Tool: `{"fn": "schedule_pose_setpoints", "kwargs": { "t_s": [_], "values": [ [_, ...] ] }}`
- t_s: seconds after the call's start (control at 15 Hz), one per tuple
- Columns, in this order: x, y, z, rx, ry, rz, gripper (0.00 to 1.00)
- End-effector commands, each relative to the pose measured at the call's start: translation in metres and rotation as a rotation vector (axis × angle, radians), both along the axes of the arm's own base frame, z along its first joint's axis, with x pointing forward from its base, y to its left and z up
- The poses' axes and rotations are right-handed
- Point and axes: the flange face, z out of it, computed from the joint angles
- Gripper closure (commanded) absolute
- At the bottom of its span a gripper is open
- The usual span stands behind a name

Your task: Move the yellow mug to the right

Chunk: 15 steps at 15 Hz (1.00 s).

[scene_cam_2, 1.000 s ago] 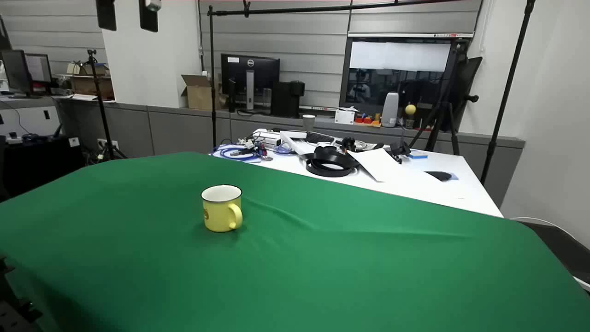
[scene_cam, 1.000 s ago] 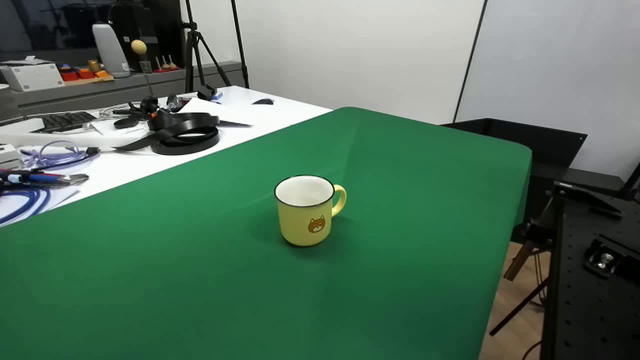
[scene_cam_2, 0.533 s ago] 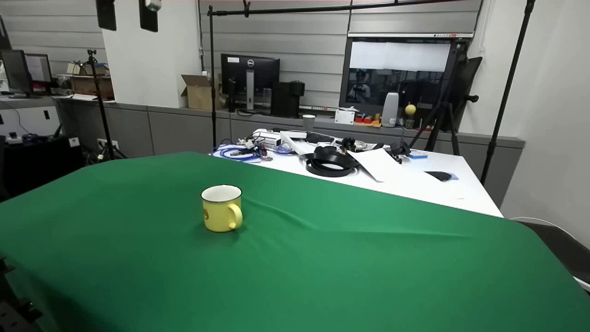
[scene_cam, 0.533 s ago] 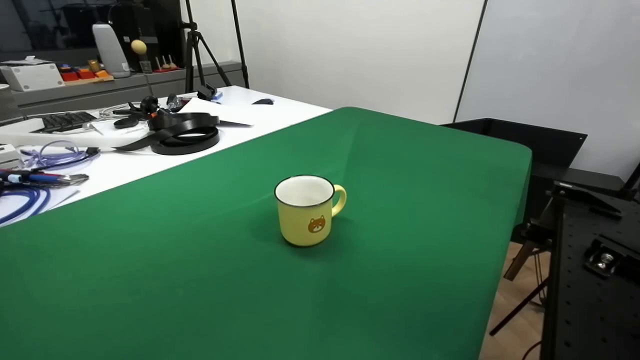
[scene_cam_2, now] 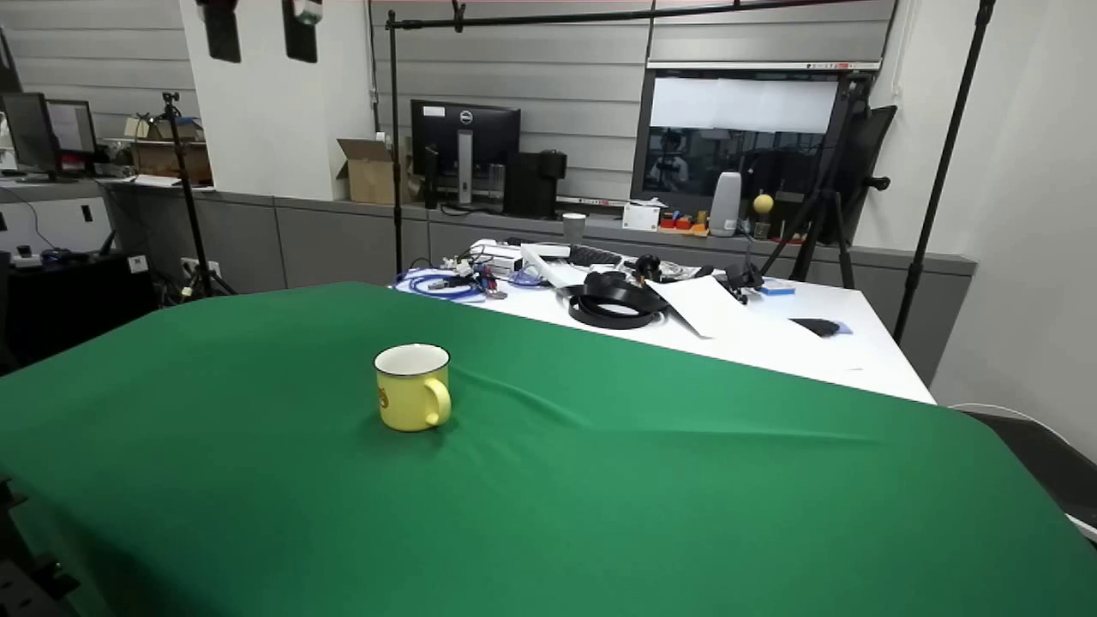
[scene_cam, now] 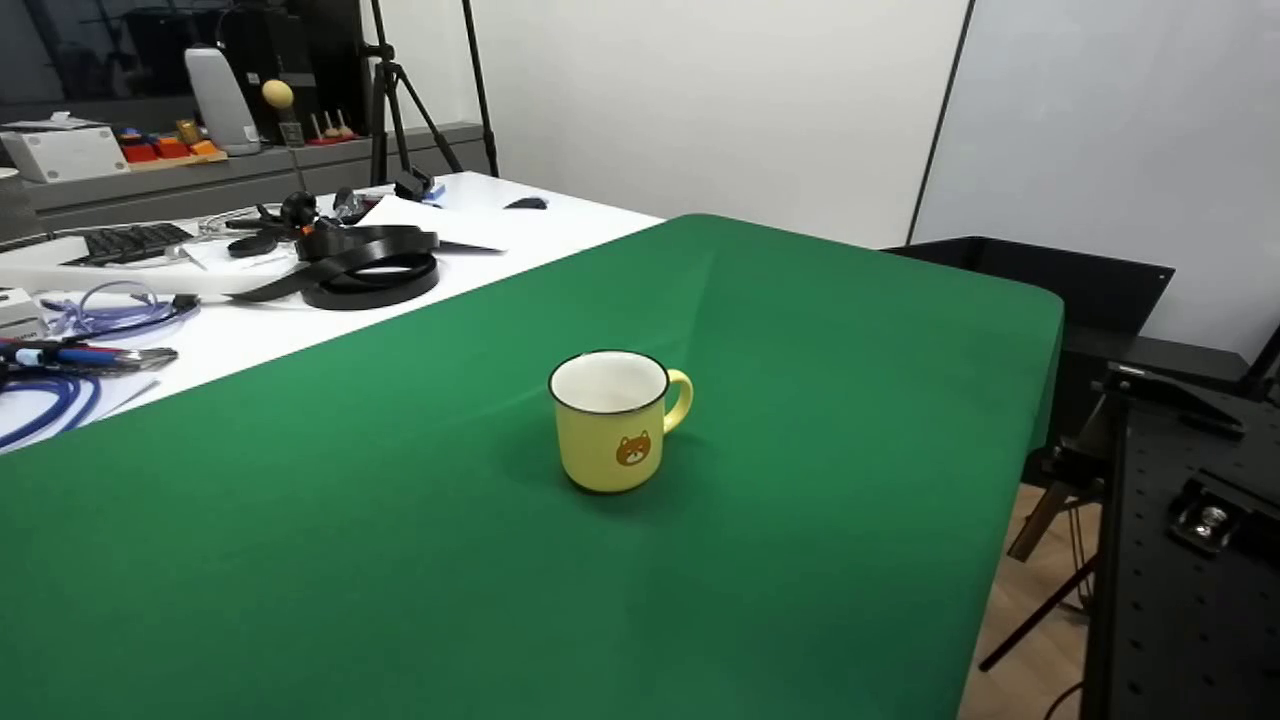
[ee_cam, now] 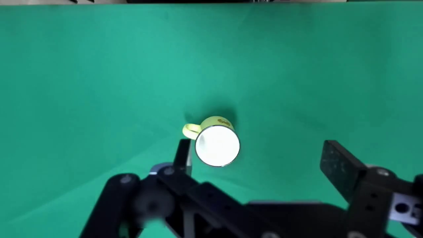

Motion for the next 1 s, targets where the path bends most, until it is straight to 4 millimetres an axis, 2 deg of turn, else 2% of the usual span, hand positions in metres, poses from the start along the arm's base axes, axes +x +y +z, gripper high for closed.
{"fn": "schedule_pose_setpoints", "kwargs": {
  "t_s": [0.0,0.33,0.4,0.53,0.73,0.93],
  "values": [
    [0.03,-0.03,-0.009,-0.084,-0.111,-0.012,0.0],
    [0.075,-0.075,-0.044,-0.146,-0.193,-0.051,0.0],
    [0.06,-0.064,-0.034,-0.137,-0.19,-0.033,0.0],
    [0.07,-0.074,-0.049,-0.138,-0.184,-0.045,0.0],
    [0.073,-0.075,-0.053,-0.137,-0.183,-0.045,0.0],
    [0.101,-0.085,-0.074,-0.154,-0.153,-0.032,0.0]
  ]
}}
